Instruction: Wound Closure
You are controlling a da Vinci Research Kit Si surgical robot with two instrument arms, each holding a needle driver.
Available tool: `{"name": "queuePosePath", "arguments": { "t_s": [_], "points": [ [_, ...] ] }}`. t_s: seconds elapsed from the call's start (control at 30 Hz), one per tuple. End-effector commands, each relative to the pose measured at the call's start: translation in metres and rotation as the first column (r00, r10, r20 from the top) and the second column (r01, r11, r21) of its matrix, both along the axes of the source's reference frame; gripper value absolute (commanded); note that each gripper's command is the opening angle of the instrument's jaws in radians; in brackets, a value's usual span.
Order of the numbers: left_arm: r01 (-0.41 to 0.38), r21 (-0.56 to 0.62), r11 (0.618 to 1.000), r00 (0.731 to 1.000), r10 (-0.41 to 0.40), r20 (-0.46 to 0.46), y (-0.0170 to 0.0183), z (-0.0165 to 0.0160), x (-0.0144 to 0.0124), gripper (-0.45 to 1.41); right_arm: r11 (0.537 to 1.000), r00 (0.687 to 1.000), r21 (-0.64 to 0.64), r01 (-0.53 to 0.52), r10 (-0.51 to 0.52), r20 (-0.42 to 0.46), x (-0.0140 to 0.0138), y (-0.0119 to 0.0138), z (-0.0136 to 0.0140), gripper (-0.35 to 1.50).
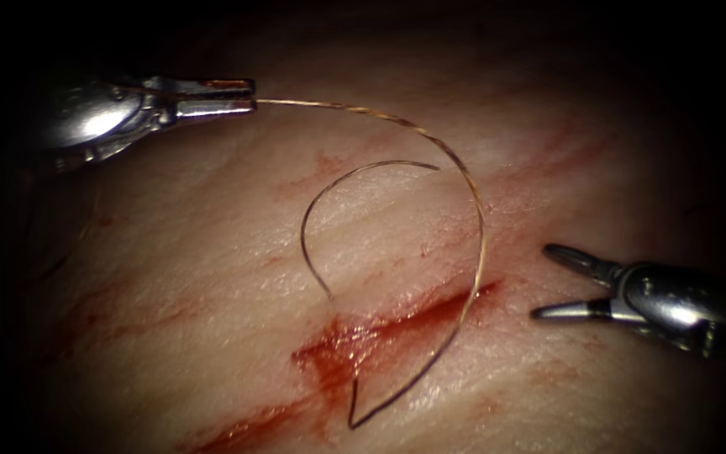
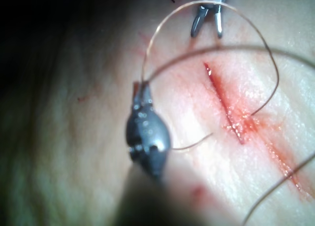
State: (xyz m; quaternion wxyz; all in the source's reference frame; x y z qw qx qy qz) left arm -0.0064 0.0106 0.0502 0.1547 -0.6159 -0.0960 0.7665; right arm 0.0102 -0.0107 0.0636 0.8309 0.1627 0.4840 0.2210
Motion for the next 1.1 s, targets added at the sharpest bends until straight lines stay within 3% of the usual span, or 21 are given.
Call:
{"name": "queuePosePath", "arguments": {
  "t_s": [0.03, 0.07, 0.3, 0.53, 0.77, 1.1],
  "points": [
    [-0.001, 0.0, 1.0, 1.0, 0.001, 0.01, 0.0002, 0.0003, -0.0006, -0.45, 1.0, 0.999, -0.01, 0.026, -0.026, -0.031, 0.0033, -0.0004, 0.0009, -0.06],
    [0.001, 0.002, 1.0, 1.0, -0.001, 0.015, 0.0004, 0.0001, -0.0007, -0.45, 0.999, 0.999, -0.011, 0.03, -0.03, -0.041, 0.0043, -0.0004, 0.001, -0.35],
    [0.01, -0.009, 1.0, 1.0, -0.01, 0.02, 0.0013, 0.0013, -0.002, -0.45, 0.996, 0.992, -0.049, 0.069, -0.074, -0.105, 0.0124, -0.0004, 0.0026, -0.35],
    [0.008, -0.051, 0.999, 1.0, -0.008, 0.002, 0.0003, 0.0059, -0.0028, -0.45, 0.995, 0.984, -0.067, 0.068, -0.078, -0.16, 0.0168, -0.0009, 0.0021, -0.35],
    [-0.018, -0.1, 0.995, 0.993, 0.006, -0.117, -0.0014, 0.0128, -0.0038, -0.45, 0.995, 0.972, -0.079, 0.067, -0.083, -0.219, 0.0193, -0.0031, -0.0006, -0.35],
    [-0.047, -0.065, 0.997, 0.98, 0.033, -0.194, -0.0075, 0.0246, -0.0051, -0.45, 0.995, 0.952, -0.102, 0.015, -0.045, -0.302, 0.0199, -0.0029, -0.0045, -0.35]
  ]
}}
